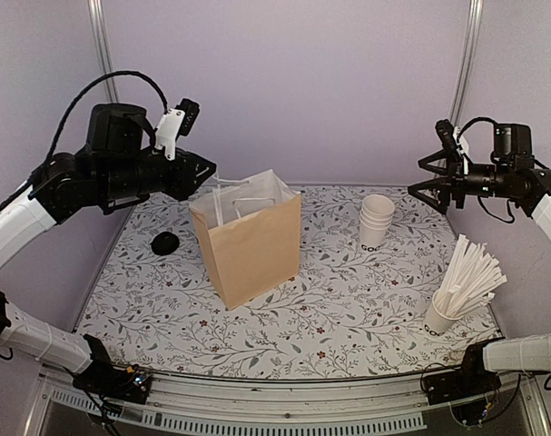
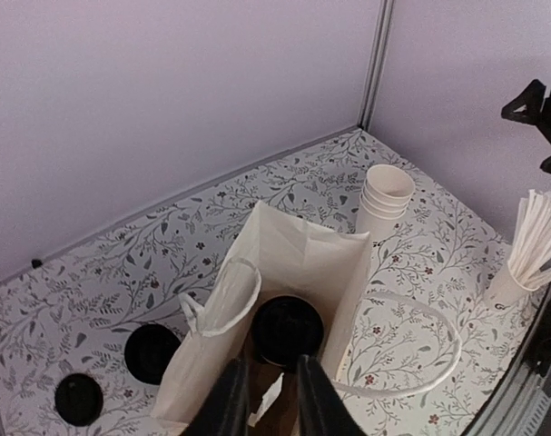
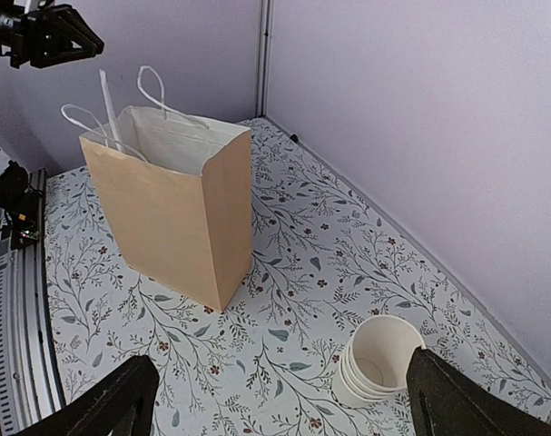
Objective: Pack the takeout coffee
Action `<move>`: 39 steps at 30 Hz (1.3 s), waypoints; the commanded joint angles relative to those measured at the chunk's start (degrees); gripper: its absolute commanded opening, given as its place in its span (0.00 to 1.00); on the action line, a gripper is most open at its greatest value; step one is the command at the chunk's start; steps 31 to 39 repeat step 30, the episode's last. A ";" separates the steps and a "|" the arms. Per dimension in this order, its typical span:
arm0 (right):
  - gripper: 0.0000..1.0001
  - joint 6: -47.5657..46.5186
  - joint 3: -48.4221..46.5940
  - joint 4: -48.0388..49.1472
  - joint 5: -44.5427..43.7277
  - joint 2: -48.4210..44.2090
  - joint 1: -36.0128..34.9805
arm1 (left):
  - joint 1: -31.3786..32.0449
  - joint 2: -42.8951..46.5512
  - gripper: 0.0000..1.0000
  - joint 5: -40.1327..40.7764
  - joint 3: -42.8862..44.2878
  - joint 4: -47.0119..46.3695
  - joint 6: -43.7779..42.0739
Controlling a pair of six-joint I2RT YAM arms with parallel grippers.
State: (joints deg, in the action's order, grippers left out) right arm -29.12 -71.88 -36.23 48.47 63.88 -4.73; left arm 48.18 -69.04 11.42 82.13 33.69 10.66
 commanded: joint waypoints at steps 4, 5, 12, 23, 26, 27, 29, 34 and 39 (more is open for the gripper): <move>0.99 -1.82 0.75 -1.04 -3.49 -1.24 0.18 | -1.06 1.07 0.58 3.76 0.78 3.54 1.20; 0.99 -2.03 0.39 -0.93 -4.60 -1.13 0.16 | -1.19 1.29 0.61 4.12 1.02 3.76 1.07; 0.99 1.42 -6.71 0.81 -6.37 2.19 0.21 | -3.06 1.63 0.74 8.82 2.05 3.62 -1.55; 0.99 25.88 -9.87 23.56 -32.70 4.40 0.10 | -15.19 2.34 0.83 6.11 3.35 -1.19 -3.56; 0.99 25.60 -8.48 25.03 -31.25 3.56 0.11 | -15.49 2.79 0.83 8.29 2.95 -1.97 -3.97; 0.99 25.38 -8.71 24.42 -30.33 3.53 0.12 | -15.51 3.05 0.83 8.57 2.54 -2.22 -3.98; 0.99 25.41 -8.43 24.21 -29.45 3.44 0.15 | -15.53 3.76 0.83 8.72 1.40 -2.97 -3.87; 0.99 25.36 -7.97 24.58 -29.42 3.09 0.08 | -15.57 4.12 0.83 8.63 0.78 -3.44 -3.86; 0.99 25.36 -7.97 24.58 -29.42 3.09 0.08 | -15.57 4.12 0.83 8.63 0.78 -3.44 -3.86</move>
